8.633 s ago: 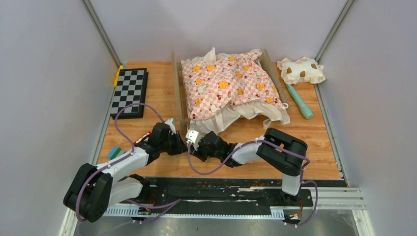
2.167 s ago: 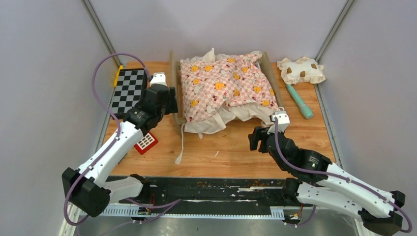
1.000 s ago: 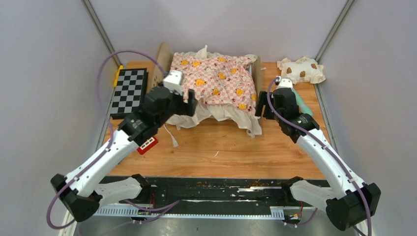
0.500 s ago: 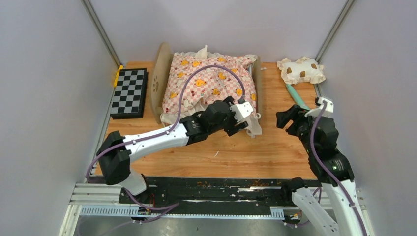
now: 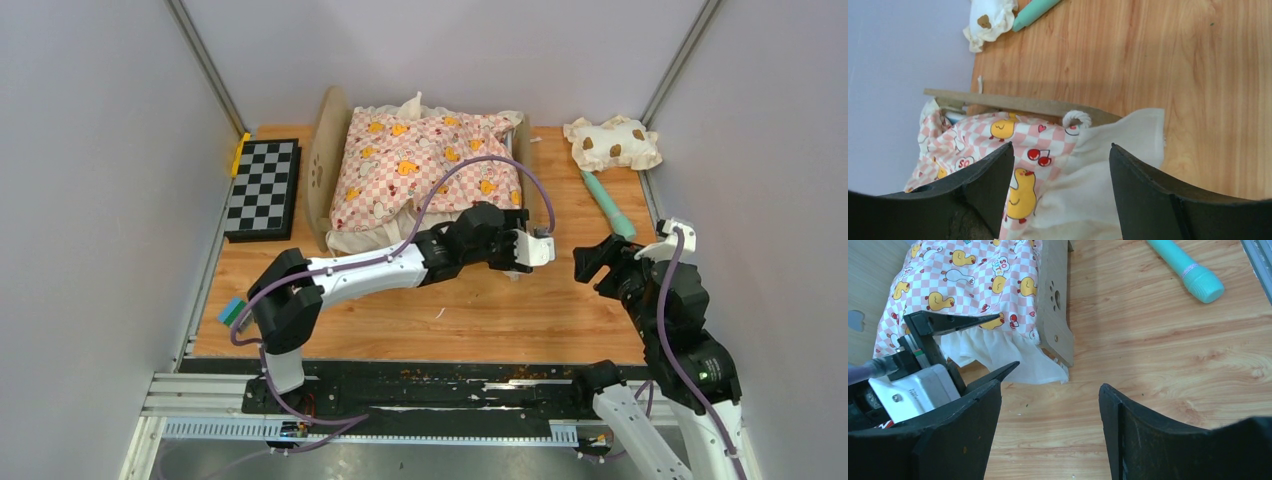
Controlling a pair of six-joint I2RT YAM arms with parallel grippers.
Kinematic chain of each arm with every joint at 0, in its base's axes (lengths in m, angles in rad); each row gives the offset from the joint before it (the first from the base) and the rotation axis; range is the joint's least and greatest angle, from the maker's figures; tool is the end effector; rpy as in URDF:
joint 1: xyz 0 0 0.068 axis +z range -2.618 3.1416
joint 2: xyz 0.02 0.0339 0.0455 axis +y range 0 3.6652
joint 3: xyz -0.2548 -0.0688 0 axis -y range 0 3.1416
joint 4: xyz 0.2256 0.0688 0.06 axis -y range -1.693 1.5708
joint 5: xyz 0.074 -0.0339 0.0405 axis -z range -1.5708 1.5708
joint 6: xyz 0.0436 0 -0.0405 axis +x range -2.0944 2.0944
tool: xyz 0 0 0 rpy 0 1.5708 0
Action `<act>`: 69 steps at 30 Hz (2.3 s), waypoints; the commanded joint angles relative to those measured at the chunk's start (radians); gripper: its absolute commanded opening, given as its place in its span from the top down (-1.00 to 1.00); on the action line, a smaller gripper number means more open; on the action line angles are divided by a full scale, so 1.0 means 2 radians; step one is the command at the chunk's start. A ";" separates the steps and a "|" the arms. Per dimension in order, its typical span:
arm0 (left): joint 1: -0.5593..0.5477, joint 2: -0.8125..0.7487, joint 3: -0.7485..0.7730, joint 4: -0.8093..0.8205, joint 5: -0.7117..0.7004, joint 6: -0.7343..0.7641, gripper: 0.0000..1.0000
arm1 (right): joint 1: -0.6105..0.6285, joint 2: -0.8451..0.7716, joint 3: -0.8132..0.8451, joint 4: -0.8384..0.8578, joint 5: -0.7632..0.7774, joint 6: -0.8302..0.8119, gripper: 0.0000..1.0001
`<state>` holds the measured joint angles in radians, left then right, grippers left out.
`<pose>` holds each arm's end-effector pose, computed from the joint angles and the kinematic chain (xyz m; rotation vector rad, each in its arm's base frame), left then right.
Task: Set up the pet bed
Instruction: Cross the ropes on the bed frame.
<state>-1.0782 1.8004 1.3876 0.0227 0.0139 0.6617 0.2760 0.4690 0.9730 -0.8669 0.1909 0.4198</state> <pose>0.1969 -0.3681 0.2813 1.5130 1.2646 -0.2866 0.0701 0.0112 0.3487 0.2662 1.9186 0.2807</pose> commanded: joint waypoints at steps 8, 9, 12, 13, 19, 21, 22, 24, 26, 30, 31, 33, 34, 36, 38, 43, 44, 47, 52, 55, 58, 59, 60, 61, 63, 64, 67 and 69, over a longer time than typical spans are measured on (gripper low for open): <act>0.047 0.055 0.106 -0.110 0.142 0.067 -0.46 | -0.002 -0.008 0.023 -0.017 -0.001 -0.021 -0.43; 0.053 0.057 0.110 -0.117 0.153 0.066 -0.45 | -0.002 -0.008 0.022 -0.016 -0.003 -0.022 -0.43; 0.063 0.063 0.114 -0.121 0.158 0.070 -0.48 | -0.002 -0.008 0.019 -0.014 -0.005 -0.023 -0.43; 0.066 0.067 0.119 -0.126 0.159 0.073 -0.49 | -0.002 -0.008 0.018 -0.013 -0.005 -0.023 -0.43; 0.080 0.097 0.152 -0.162 0.194 0.078 -0.49 | -0.002 -0.006 0.013 -0.008 -0.009 -0.023 -0.43; 0.080 0.102 0.158 -0.167 0.206 0.079 -0.49 | -0.002 -0.005 0.009 -0.006 -0.009 -0.024 -0.43; 0.080 0.104 0.158 -0.166 0.210 0.079 -0.49 | -0.002 -0.004 0.006 -0.005 -0.010 -0.023 -0.43; 0.080 0.107 0.161 -0.168 0.214 0.079 -0.49 | -0.002 -0.004 0.003 -0.003 -0.013 -0.022 -0.43; 0.080 0.112 0.167 -0.176 0.212 0.083 -0.44 | -0.002 -0.004 0.001 -0.002 -0.017 -0.021 -0.43; 0.080 0.120 0.176 -0.195 0.205 0.090 -0.09 | -0.002 -0.004 0.000 -0.001 -0.017 -0.021 -0.43; 0.080 0.121 0.176 -0.196 0.204 0.090 -0.02 | -0.002 -0.004 0.000 -0.001 -0.017 -0.021 -0.43; 0.080 0.121 0.176 -0.196 0.202 0.089 0.13 | -0.002 -0.004 0.000 -0.001 -0.017 -0.021 -0.43; 0.080 0.121 0.176 -0.196 0.203 0.088 0.22 | -0.002 -0.004 0.000 0.000 -0.017 -0.021 -0.43; 0.081 0.119 0.177 -0.195 0.204 0.084 0.31 | -0.002 -0.004 -0.001 0.001 -0.019 -0.021 -0.43; 0.082 0.117 0.176 -0.193 0.206 0.081 0.40 | -0.002 -0.004 -0.003 0.003 -0.021 -0.020 -0.43; 0.087 0.116 0.180 -0.188 0.223 0.066 0.74 | -0.002 -0.002 -0.004 0.005 -0.025 -0.020 -0.43; 0.088 0.115 0.181 -0.186 0.227 0.059 0.90 | -0.002 -0.001 -0.004 0.004 -0.026 -0.020 -0.43; 0.091 0.112 0.180 -0.170 0.239 0.037 1.00 | -0.002 0.000 -0.007 0.005 -0.028 -0.020 -0.43; 0.107 0.108 0.178 -0.150 0.267 -0.004 1.00 | -0.002 -0.001 -0.011 0.009 -0.030 -0.019 -0.43; 0.121 0.100 0.173 -0.145 0.285 -0.023 1.00 | -0.002 0.003 -0.014 0.012 -0.031 -0.019 -0.43; 0.137 0.084 0.151 -0.122 0.299 -0.039 1.00 | -0.002 0.008 -0.022 0.018 -0.033 -0.019 -0.43; 0.142 0.078 0.143 -0.115 0.301 -0.041 1.00 | -0.002 0.009 -0.026 0.021 -0.035 -0.019 -0.43; 0.146 0.072 0.138 -0.113 0.303 -0.042 1.00 | -0.002 0.011 -0.030 0.024 -0.035 -0.019 -0.43; 0.149 0.069 0.135 -0.112 0.304 -0.043 1.00 | -0.002 0.012 -0.034 0.027 -0.036 -0.019 -0.43; 0.158 0.061 0.132 -0.116 0.313 -0.042 1.00 | -0.002 0.013 -0.042 0.037 -0.042 -0.024 -0.43; 0.162 0.058 0.132 -0.118 0.320 -0.042 1.00 | -0.002 0.012 -0.048 0.043 -0.047 -0.027 -0.43; 0.181 0.052 0.134 -0.125 0.340 -0.044 1.00 | -0.003 0.012 -0.060 0.064 -0.052 -0.039 -0.44; 0.190 0.051 0.136 -0.132 0.352 -0.045 1.00 | -0.002 0.014 -0.067 0.081 -0.066 -0.054 -0.44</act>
<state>-0.7326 1.9797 1.6482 -0.2508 0.6384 0.5941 0.2760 0.4946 0.8581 -0.8200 0.1066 0.3714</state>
